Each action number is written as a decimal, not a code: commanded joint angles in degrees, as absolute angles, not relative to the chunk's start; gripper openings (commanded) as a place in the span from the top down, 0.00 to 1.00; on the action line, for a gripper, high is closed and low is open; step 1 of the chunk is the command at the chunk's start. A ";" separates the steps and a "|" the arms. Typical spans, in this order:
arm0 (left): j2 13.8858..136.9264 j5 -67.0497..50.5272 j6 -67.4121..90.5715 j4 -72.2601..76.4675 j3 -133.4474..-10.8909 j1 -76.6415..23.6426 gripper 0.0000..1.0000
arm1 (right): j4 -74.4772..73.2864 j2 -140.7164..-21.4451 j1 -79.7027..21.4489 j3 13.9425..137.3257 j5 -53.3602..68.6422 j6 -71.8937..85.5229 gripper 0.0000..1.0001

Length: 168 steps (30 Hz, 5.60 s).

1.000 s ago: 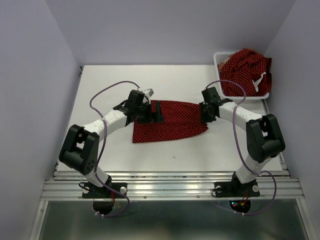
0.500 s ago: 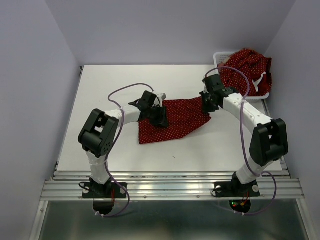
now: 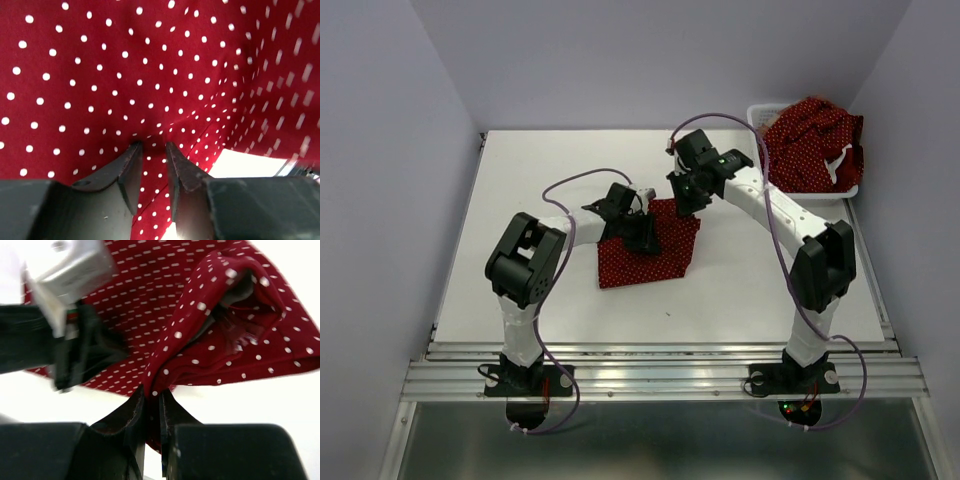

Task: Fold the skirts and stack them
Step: Fold the skirt

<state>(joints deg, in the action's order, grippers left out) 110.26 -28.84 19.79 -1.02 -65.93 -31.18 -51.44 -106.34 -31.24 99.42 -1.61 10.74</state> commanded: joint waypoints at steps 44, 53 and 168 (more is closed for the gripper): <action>98.87 -1.16 31.64 -12.99 -57.04 -19.42 0.59 | -46.32 -109.86 -35.86 104.41 7.56 10.11 0.99; 102.39 -3.60 29.97 -11.34 -56.69 -20.65 0.57 | -44.91 -111.27 -38.40 108.71 9.32 6.51 0.98; 84.38 2.99 27.34 -9.92 -67.40 -23.12 0.01 | -10.81 -104.70 -31.64 66.56 33.49 21.27 0.00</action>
<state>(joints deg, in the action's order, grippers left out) 90.32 2.35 30.61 -11.05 -62.15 -22.81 -15.31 -110.15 -30.57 71.55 27.11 18.11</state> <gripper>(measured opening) 0.986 0.995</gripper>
